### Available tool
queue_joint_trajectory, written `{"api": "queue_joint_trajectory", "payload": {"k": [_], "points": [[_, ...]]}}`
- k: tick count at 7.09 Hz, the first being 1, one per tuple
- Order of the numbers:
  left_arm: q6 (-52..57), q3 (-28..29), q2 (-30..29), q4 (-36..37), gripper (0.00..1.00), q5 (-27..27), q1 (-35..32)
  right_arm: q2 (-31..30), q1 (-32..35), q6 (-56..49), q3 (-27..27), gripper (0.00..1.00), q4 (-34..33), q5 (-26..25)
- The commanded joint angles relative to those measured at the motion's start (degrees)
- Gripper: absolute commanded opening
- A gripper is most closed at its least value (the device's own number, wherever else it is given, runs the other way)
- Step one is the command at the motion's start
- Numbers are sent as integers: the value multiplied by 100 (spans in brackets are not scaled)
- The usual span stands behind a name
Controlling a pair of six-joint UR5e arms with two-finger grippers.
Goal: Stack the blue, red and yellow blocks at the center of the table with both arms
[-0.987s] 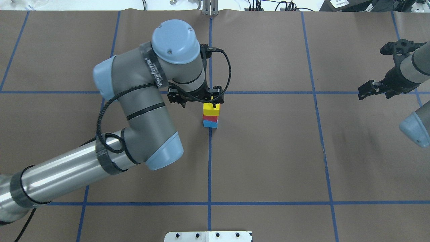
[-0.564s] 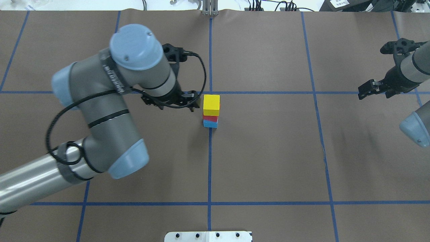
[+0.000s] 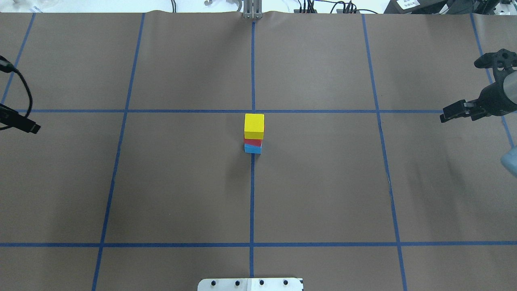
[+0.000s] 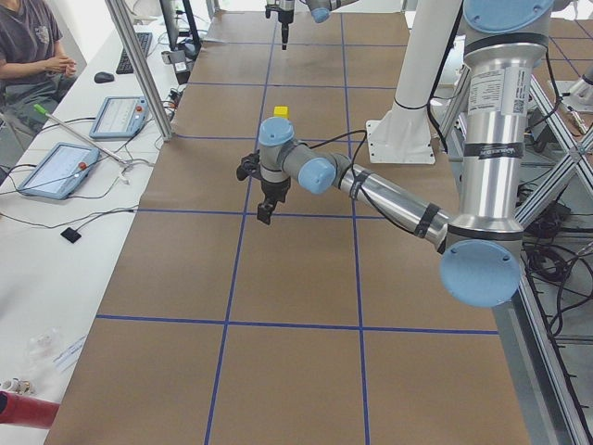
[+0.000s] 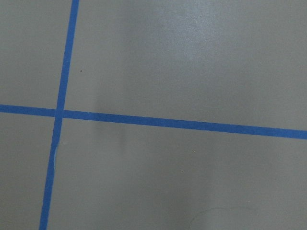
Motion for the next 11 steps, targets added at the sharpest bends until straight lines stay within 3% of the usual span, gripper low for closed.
{"api": "queue_joint_trajectory", "payload": {"k": [1, 4, 7, 10, 11], "points": [[710, 629, 161, -32, 100, -115, -795, -256, 998, -779, 80, 100, 60, 1072], [711, 1079, 179, 12, 100, -439, -1228, -502, 1548, -2031, 10, 100, -423, 1080], [710, 1238, 152, -32, 100, -449, -1228, -433, 1452, -2034, 18, 100, -442, 869], [667, 1395, 47, 47, 100, -466, -1394, 251, 1189, -2060, 1, 100, -1739, 606], [458, 1483, 29, 82, 100, -771, -1438, 454, 1153, -2174, 1, 100, -2074, 343]]}}
